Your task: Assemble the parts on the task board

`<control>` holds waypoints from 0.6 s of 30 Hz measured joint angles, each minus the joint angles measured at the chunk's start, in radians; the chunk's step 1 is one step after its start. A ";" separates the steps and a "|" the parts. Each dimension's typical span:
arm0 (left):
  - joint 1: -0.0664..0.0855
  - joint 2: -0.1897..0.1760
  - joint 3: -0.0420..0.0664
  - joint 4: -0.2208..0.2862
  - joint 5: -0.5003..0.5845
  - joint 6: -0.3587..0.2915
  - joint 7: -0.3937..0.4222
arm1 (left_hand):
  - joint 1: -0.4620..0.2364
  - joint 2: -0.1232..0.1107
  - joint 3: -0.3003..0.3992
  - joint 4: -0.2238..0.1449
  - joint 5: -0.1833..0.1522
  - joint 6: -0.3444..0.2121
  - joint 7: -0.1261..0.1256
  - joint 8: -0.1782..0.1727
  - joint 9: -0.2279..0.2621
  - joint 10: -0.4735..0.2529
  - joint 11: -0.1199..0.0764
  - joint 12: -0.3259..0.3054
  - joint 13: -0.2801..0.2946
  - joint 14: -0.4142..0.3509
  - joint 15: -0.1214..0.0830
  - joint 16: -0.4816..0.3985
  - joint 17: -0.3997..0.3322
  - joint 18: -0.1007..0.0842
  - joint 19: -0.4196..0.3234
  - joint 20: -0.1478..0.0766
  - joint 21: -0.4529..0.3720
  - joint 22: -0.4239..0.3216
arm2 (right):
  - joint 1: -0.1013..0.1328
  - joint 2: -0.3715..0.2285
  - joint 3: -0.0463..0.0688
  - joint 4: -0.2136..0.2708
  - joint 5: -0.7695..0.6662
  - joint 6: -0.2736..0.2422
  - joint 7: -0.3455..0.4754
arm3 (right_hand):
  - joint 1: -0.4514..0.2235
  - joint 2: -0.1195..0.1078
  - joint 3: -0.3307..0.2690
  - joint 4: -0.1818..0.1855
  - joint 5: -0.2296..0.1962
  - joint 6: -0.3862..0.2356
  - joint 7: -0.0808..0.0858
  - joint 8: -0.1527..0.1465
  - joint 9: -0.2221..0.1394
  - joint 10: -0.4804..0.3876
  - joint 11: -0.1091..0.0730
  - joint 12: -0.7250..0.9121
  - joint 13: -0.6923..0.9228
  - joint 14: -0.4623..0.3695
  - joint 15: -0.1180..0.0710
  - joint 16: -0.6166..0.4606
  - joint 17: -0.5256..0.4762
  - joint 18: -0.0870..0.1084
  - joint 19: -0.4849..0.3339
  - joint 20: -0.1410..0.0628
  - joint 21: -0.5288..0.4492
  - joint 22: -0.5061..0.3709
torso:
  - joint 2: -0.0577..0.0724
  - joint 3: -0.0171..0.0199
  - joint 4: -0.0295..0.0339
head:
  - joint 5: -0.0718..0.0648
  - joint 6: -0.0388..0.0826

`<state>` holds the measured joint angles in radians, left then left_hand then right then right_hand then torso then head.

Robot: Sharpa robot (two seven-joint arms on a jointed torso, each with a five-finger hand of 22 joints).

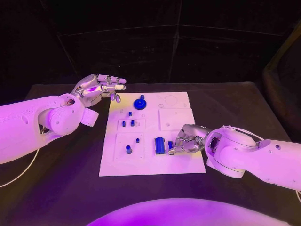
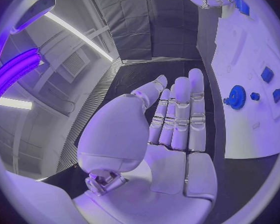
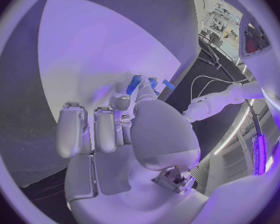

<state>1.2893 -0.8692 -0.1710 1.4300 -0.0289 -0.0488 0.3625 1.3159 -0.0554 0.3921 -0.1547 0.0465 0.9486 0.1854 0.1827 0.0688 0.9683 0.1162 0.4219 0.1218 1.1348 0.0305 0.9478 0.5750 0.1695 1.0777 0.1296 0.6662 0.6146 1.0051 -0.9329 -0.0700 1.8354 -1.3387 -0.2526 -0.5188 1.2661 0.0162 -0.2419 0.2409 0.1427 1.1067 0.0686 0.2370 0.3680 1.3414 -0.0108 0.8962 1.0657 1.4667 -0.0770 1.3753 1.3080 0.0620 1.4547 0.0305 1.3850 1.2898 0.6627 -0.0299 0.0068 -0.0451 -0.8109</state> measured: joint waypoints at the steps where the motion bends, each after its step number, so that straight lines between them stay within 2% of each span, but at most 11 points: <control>1: 0.000 0.000 0.000 0.000 0.000 0.000 0.000 | 0.000 0.000 0.000 0.000 0.000 0.000 0.000 0.000 0.000 0.000 0.000 0.000 0.000 0.000 0.000 0.000 0.000 0.000 0.000 0.000 0.000 0.000 | 0.000 0.002 0.000 -0.002 -0.002 0.000 0.000 | 0.001 0.001 0.000 0.000 0.000 0.000 0.000 0.000 0.001 0.000 0.000 0.000 0.000 0.000 0.000 0.000 0.000 0.000 0.000 0.000 0.000 0.000 | 0.000 0.0003 0.0000 | 0.001 -0.001; 11: 0.000 -0.001 0.000 0.000 0.000 0.000 -0.001 | 0.000 0.000 0.000 0.000 0.000 0.000 0.000 0.000 0.000 0.000 0.000 0.004 0.000 0.000 0.000 0.000 0.000 0.000 0.000 0.000 0.000 0.000 | 0.000 0.008 0.000 -0.012 -0.023 0.000 -0.004 | 0.008 0.008 0.000 -0.005 0.004 0.000 0.000 0.000 0.002 0.000 0.000 0.000 0.002 0.000 0.000 0.000 0.000 0.000 0.000 0.000 0.000 0.000 | -0.001 0.0000 -0.0005 | 0.005 -0.003; 16: 0.000 -0.001 0.000 0.000 0.000 0.000 -0.001 | 0.000 0.000 0.000 0.000 0.000 0.000 0.000 0.000 0.000 0.000 0.000 0.004 0.000 0.000 0.000 0.000 0.000 0.000 0.000 0.000 0.000 0.000 | 0.000 0.006 0.000 -0.009 -0.034 0.000 -0.003 | 0.008 0.008 -0.001 -0.005 0.004 0.000 0.000 0.000 0.003 0.000 0.000 0.000 0.002 0.000 0.000 0.000 0.000 0.000 0.000 0.000 -0.004 0.000 | -0.002 0.0001 -0.0016 | 0.005 -0.001; 18: 0.000 -0.001 0.000 0.000 0.000 0.000 -0.001 | 0.000 0.000 0.000 0.000 0.000 0.000 0.000 0.000 0.000 0.000 0.000 0.004 0.000 0.000 0.000 0.000 0.000 0.000 0.000 0.000 0.000 0.000 | 0.000 0.004 0.000 -0.004 -0.035 -0.001 0.002 | 0.002 0.002 -0.015 0.001 -0.015 -0.004 -0.004 0.000 0.005 0.000 0.000 0.000 0.002 0.000 0.000 -0.004 0.000 0.000 0.000 0.000 -0.004 -0.001 | -0.002 0.0001 -0.0016 | 0.004 0.001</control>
<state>1.2892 -0.8699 -0.1711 1.4296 -0.0291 -0.0488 0.3618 1.3159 -0.0554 0.3921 -0.1547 0.0465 0.9486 0.1854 0.1827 0.0688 0.9683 0.1162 0.4258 0.1218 1.1348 0.0305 0.9478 0.5751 0.1695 1.0777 0.1297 0.6662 0.6147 1.0049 -0.9288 -0.0699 1.8311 -1.3734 -0.2532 -0.5173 1.2683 0.0185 -0.2565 0.2416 0.1277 1.1032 0.0651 0.2371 0.3733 1.3414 -0.0108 0.8963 1.0672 1.4667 -0.0770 1.3717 1.3078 0.0620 1.4547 0.0304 1.3811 1.2891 0.6606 -0.0298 0.0052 -0.0414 -0.8101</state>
